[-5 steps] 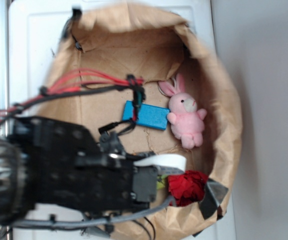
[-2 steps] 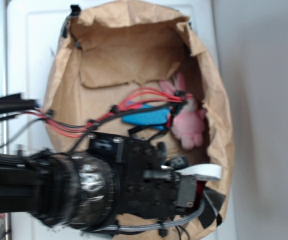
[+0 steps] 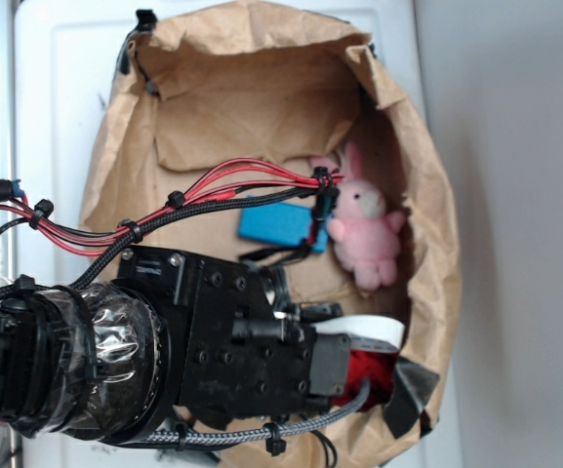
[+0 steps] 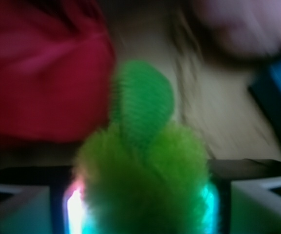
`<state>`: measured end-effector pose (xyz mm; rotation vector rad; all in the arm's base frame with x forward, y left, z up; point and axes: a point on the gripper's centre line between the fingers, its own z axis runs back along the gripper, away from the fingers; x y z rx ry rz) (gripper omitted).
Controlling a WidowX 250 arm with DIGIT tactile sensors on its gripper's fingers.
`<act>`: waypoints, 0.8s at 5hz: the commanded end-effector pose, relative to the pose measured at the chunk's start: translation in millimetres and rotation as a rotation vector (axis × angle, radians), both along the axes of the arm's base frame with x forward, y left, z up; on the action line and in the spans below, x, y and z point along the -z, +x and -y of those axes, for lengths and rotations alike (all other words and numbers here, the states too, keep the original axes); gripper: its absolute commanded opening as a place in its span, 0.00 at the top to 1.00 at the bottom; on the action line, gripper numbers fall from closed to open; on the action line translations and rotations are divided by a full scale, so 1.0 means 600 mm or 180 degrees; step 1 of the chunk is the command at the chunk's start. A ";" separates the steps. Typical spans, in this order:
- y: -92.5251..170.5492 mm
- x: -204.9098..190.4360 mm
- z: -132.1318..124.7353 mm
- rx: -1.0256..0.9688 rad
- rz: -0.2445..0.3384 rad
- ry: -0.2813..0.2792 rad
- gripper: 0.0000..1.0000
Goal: Grab the green animal.
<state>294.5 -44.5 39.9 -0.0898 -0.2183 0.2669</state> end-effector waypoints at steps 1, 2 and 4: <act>-0.008 -0.152 -0.061 -0.0066 0.0510 -0.0202 1.00; -0.013 -0.206 -0.092 -0.0059 0.0497 -0.0317 1.00; -0.036 -0.284 -0.091 -0.0058 0.0663 0.0326 1.00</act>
